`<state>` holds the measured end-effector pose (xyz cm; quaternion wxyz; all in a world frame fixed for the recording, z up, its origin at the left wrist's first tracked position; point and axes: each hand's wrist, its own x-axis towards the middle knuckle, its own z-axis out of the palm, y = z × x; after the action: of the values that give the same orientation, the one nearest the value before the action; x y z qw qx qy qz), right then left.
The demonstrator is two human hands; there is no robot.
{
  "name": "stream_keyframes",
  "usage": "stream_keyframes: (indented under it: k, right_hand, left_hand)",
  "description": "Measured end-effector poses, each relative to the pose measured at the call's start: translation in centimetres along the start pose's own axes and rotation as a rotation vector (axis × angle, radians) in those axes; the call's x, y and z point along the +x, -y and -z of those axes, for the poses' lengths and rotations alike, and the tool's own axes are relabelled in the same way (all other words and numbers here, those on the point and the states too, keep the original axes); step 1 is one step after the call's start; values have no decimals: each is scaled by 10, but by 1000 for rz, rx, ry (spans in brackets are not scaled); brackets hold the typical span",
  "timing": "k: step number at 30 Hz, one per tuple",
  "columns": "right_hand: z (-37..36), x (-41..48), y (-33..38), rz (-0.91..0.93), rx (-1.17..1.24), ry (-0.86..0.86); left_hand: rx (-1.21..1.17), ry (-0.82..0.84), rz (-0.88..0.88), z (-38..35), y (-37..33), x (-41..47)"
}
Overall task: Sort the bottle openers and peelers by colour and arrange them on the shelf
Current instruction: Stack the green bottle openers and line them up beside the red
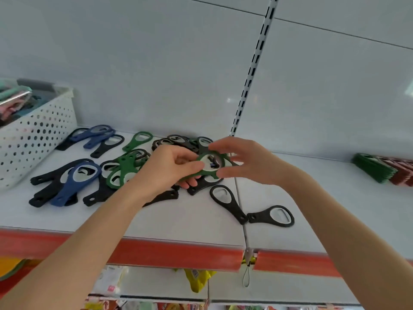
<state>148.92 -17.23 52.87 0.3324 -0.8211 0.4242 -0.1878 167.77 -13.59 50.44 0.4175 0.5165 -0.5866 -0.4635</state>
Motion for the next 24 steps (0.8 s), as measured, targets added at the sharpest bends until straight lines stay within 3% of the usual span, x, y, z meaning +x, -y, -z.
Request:
stream_keyframes:
  k: [3,6,8,15,19,24]
  right_hand:
    - [5,26,-20,-67,27,-72]
    - [5,58,-50,-233,-168,-224]
    - [0,73,-64,-317,-262,-229]
    - [11,68,-82,-348,-211,-317]
    - [29,51,-80,-372,38,-464]
    - [34,28,-55,-215,338,-687]
  left_hand:
    - [-146,-83,106,8,5,-4]
    - [-292,-135,168,12,7,-7]
    - [-300,-141,163,11,11,-8]
    - [-332,-203,154,5,15,-3]
    - [-347,-239,140,-7,12,6]
    - [-433,-289,111,-25,8,20]
